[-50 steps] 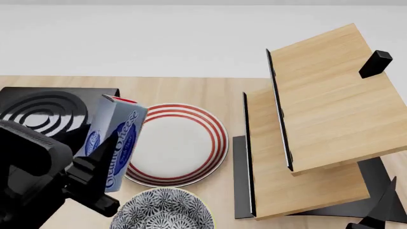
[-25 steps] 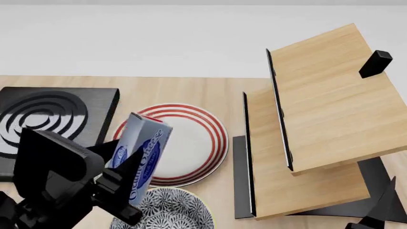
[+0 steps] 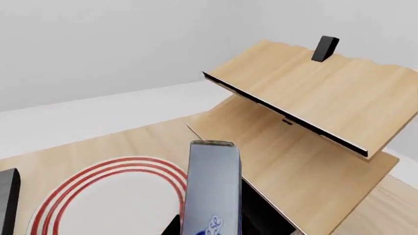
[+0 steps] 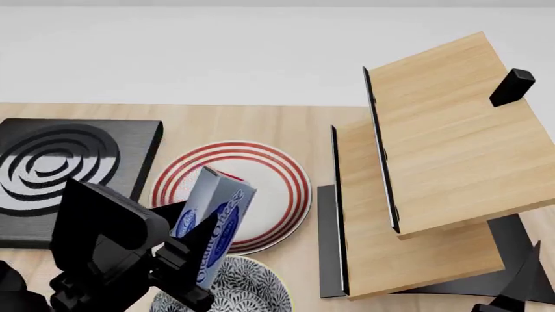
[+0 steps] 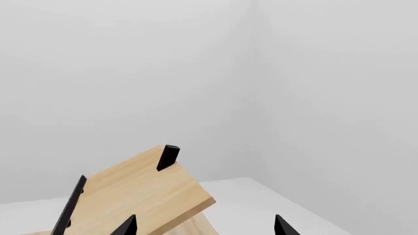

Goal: Pick up the cream cheese and put it in the bowl.

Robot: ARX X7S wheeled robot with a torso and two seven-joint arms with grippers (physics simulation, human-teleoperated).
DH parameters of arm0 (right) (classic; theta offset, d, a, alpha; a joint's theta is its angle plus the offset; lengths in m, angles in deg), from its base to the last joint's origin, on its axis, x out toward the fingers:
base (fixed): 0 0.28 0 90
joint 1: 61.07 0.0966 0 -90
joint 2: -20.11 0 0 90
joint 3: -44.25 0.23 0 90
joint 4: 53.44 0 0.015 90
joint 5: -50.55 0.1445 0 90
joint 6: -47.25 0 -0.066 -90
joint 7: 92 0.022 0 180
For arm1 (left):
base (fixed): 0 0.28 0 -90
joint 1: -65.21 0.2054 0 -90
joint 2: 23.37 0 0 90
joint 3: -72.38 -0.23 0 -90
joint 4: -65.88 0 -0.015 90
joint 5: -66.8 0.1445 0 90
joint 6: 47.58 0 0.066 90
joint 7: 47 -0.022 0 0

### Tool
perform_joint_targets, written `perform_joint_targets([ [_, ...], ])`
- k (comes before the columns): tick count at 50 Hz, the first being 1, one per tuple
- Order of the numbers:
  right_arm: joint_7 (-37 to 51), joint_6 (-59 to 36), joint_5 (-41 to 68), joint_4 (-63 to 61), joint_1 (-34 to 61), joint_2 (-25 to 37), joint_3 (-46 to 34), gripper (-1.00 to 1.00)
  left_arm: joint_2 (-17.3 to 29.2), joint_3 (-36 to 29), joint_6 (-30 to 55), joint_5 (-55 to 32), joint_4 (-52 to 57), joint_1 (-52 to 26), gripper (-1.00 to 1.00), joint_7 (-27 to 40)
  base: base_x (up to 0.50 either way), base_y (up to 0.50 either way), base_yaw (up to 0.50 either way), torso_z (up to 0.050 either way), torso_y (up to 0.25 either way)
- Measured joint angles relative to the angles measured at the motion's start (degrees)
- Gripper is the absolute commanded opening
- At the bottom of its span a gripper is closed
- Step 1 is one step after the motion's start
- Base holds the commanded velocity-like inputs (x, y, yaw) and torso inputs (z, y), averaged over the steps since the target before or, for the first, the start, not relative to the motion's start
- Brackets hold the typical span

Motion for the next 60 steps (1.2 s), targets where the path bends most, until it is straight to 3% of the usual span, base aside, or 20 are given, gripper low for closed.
perform_joint_targets([
  [60,0.09,0.22,0.17,0.03,-0.07,0.27,-0.08,1.0,-2.4,-5.04,-5.92,4.5,-11.19,1.04,-1.0,-5.35,0.0,0.0,0.0,0.0,0.001],
])
